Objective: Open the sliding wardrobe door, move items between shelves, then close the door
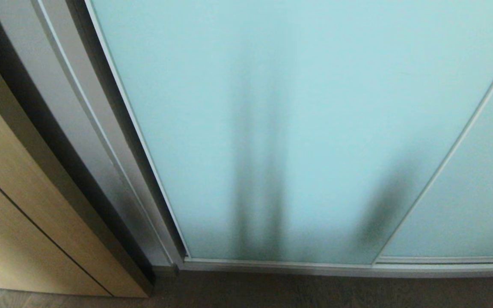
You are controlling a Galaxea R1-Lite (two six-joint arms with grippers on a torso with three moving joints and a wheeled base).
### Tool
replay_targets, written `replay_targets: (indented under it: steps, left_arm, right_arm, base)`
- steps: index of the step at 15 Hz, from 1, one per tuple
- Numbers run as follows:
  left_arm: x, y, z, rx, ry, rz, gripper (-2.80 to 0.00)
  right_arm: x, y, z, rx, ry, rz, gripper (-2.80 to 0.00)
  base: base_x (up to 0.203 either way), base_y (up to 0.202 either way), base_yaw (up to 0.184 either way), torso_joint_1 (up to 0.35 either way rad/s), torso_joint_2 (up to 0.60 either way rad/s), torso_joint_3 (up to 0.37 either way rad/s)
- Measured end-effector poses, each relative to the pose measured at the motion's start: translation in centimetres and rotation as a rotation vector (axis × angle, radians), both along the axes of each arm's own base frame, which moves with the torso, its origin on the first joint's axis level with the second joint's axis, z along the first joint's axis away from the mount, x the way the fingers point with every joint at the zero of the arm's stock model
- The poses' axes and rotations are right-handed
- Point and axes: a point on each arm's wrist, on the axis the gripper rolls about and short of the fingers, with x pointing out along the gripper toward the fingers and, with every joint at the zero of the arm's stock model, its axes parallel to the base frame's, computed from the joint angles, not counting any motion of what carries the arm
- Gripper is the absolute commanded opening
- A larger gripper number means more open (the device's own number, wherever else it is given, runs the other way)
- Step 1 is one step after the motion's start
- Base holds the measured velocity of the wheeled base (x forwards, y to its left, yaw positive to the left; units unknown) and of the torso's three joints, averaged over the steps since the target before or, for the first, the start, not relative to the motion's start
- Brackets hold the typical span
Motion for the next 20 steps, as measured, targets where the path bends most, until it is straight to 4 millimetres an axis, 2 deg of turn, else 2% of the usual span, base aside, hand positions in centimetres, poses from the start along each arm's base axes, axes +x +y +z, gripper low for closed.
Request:
replay_targets:
  steps: [20]
  left_arm:
    - [-0.3, -0.05, -0.26, -0.029, -0.024, -0.021, -2.8]
  right_arm:
    - [0.0, 0.0, 0.0, 0.005, 0.0, -0.001, -2.8]
  base:
    - [0.0, 0.0, 0.0, 0.0, 0.0, 0.0]
